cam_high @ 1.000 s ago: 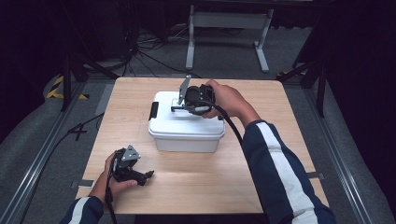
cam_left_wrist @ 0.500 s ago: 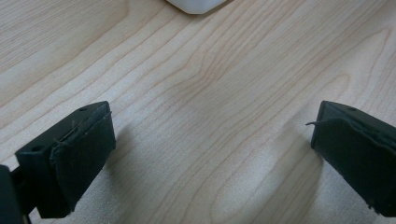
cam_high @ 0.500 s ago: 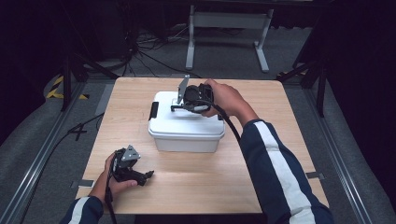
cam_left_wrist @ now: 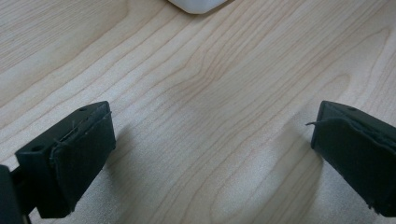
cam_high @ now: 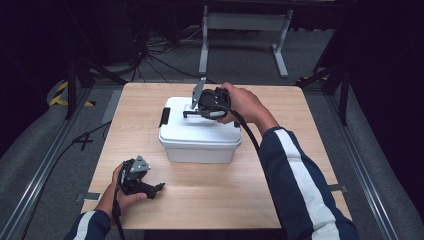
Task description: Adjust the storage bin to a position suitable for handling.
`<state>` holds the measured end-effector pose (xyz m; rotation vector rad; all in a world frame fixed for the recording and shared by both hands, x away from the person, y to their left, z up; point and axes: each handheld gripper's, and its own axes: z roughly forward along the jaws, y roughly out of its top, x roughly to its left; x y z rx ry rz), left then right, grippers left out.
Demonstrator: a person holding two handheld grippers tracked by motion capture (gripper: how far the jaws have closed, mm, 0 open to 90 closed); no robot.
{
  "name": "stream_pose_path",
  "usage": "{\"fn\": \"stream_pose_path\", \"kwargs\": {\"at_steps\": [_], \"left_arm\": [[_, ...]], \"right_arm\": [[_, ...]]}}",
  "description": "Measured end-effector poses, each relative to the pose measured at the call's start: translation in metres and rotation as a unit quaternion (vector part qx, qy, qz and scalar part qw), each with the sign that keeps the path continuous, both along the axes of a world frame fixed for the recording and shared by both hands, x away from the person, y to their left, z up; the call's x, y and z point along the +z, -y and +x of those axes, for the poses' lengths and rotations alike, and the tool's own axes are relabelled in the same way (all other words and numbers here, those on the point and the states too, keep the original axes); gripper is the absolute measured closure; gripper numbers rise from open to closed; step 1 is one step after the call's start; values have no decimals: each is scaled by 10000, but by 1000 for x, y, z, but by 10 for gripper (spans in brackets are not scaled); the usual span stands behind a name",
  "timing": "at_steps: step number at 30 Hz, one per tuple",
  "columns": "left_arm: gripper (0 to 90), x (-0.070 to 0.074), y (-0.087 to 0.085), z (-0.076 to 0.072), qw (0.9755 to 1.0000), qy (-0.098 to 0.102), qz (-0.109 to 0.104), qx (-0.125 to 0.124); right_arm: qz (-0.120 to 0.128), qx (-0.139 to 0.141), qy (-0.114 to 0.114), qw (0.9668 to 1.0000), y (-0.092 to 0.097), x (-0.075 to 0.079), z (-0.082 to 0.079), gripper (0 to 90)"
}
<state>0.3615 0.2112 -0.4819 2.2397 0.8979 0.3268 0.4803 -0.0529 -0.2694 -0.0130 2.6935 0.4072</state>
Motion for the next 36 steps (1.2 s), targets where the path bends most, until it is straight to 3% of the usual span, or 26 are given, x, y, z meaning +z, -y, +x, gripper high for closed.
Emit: {"fn": "stream_pose_path", "kwargs": {"at_steps": [4,21,36], "left_arm": [[2,0,0,0,10000,-1,3,-1],[2,0,0,0,10000,1,4,-15],[6,0,-1,0,10000,38,8,-48]], "right_arm": [[101,-3,29,9999,3,6,-1,850],[74,84,137,9998,10,19,-9,849],[138,86,209,9996,28,29,-17,849]]}}
